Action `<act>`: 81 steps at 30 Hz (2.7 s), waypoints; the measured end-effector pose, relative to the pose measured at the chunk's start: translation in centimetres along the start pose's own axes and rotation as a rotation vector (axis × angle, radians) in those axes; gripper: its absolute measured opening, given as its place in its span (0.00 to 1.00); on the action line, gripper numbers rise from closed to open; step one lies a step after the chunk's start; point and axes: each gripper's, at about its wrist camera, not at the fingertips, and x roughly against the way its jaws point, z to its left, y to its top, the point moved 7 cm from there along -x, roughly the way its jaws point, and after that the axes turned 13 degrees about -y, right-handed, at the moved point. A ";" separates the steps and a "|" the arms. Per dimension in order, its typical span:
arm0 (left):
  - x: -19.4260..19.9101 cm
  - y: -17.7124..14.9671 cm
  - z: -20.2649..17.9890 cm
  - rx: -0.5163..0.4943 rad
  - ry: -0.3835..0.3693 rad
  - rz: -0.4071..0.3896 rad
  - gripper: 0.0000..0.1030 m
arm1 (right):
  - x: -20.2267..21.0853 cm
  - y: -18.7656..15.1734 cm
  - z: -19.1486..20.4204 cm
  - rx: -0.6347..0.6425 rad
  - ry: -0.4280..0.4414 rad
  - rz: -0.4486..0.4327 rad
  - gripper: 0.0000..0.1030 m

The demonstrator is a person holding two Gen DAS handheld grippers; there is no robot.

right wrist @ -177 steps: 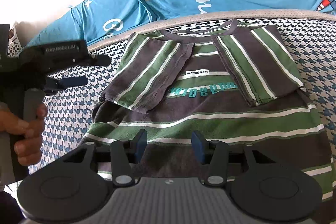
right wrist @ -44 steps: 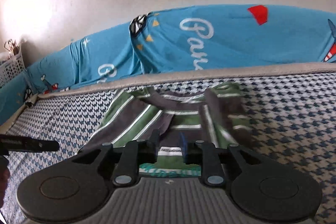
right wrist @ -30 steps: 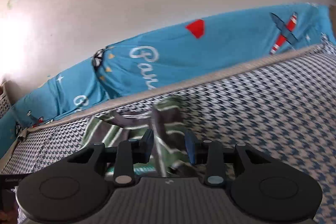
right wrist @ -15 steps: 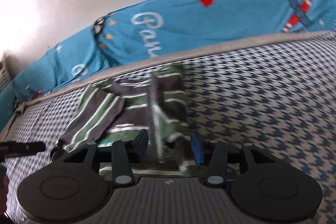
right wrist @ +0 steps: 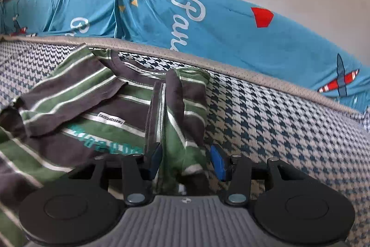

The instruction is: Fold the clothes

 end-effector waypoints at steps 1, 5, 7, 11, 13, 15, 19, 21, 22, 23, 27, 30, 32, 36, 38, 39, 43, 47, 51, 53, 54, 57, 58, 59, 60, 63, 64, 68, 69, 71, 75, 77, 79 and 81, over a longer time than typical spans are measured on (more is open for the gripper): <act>0.0 0.0 0.1 -0.001 0.002 0.001 0.95 | -0.3 0.1 0.0 0.004 0.000 -0.006 0.43; 0.2 0.0 0.5 0.001 0.009 0.002 0.95 | -1.5 0.4 -0.2 -0.025 0.004 0.000 0.32; 0.4 0.1 0.8 0.005 0.013 0.001 0.95 | -1.6 0.7 -0.3 -0.052 0.007 0.000 0.17; 0.7 0.2 1.4 0.012 0.021 0.000 0.95 | -0.8 2.0 -0.5 -0.189 0.078 0.006 0.12; 0.9 0.3 1.7 0.015 0.025 -0.001 0.95 | -0.2 2.9 -0.2 -0.251 0.129 0.003 0.12; 1.2 0.3 2.1 0.019 0.028 -0.004 0.95 | 0.3 3.8 0.6 -0.294 0.167 -0.002 0.11; 2.0 0.2 3.0 0.027 0.037 -0.013 0.95 | 1.7 6.1 2.6 -0.378 0.259 -0.038 0.11; 2.4 0.2 3.7 0.036 0.044 -0.019 0.95 | 2.6 7.4 4.4 -0.375 0.301 -0.072 0.11; 2.6 0.2 4.1 0.041 0.049 -0.023 0.95 | 3.0 8.1 5.4 -0.373 0.328 -0.085 0.11; 2.8 0.2 4.5 0.047 0.053 -0.025 0.95 | 3.4 8.5 6.5 -0.373 0.360 -0.095 0.11; 3.4 0.2 6.0 0.072 0.063 -0.029 0.95 | 4.1 9.2 11.7 -0.314 0.448 -0.104 0.12; 3.7 0.2 6.8 0.087 0.070 -0.032 0.95 | 2.3 7.7 15.8 -0.249 0.469 -0.004 0.21; 4.0 0.4 7.3 0.098 0.068 -0.037 0.96 | 1.2 6.7 17.7 -0.220 0.470 0.053 0.32; 4.7 0.7 8.0 0.102 0.073 -0.056 0.98 | 1.2 6.8 18.6 -0.238 0.503 0.044 0.42; 4.7 0.7 8.2 0.107 0.074 -0.057 0.98 | 1.1 7.0 18.4 -0.254 0.520 0.052 0.43; 4.8 0.7 8.2 0.106 0.072 -0.057 0.98 | 1.1 6.9 18.2 -0.264 0.527 0.057 0.43; 4.7 0.5 7.9 0.097 0.067 -0.054 0.99 | 1.6 7.1 16.5 -0.305 0.541 0.054 0.43; 4.1 0.0 7.0 0.066 0.054 -0.036 1.00 | 3.1 7.4 13.4 -0.355 0.527 0.025 0.43; 3.3 -1.1 6.1 0.028 0.046 -0.012 1.00 | 4.4 6.4 10.2 -0.420 0.495 0.031 0.43; 2.9 -1.8 5.6 0.001 0.052 -0.008 1.00 | 4.9 5.3 8.9 -0.438 0.465 0.046 0.43; 2.8 -2.2 5.3 -0.013 0.057 -0.009 1.00 | 5.2 4.6 8.4 -0.447 0.450 0.056 0.43; 2.5 -3.3 4.7 -0.057 0.074 -0.018 1.00 | 5.8 2.3 6.7 -0.467 0.408 0.093 0.43; 2.4 -3.8 4.6 -0.066 0.076 -0.016 1.00 | 6.1 1.6 6.3 -0.467 0.395 0.096 0.43; 2.4 -4.3 4.5 -0.070 0.073 -0.010 1.00 | 6.5 0.9 5.8 -0.467 0.382 0.099 0.43; 2.4 -4.9 4.3 -0.074 0.071 -0.005 1.00 | 6.8 0.4 5.3 -0.468 0.373 0.098 0.43; 2.5 -6.7 4.2 -0.101 0.083 0.008 1.00 | 7.8 -1.5 3.7 -0.480 0.346 0.099 0.43; 2.5 -7.1 4.1 -0.126 0.103 0.008 1.00 | 8.1 -2.0 3.2 -0.487 0.337 0.101 0.43; 2.9 -8.7 3.7 -0.207 0.176 0.006 1.00 | 9.1 -4.1 1.1 -0.528 0.296 0.112 0.43; 3.0 -9.0 3.6 -0.220 0.189 0.005 1.00 | 9.3 -4.5 0.7 -0.538 0.287 0.113 0.43; 3.3 -9.6 3.4 -0.226 0.199 -0.002 1.00 | 9.8 -5.3 -0.3 -0.557 0.268 0.117 0.43; 4.3 -10.6 3.2 -0.219 0.206 -0.013 1.00 | 10.8 -7.1 -1.9 -0.587 0.231 0.130 0.43; 4.8 -11.1 3.0 -0.219 0.210 -0.012 1.00 | 11.2 -8.0 -2.6 -0.595 0.210 0.142 0.43; 5.3 -11.7 2.9 -0.218 0.213 -0.012 1.00 | 11.7 -8.9 -3.2 -0.604 0.182 0.159 0.44; 5.7 -12.2 2.9 -0.217 0.214 -0.010 1.00 | 12.1 -9.5 -3.7 -0.609 0.160 0.174 0.44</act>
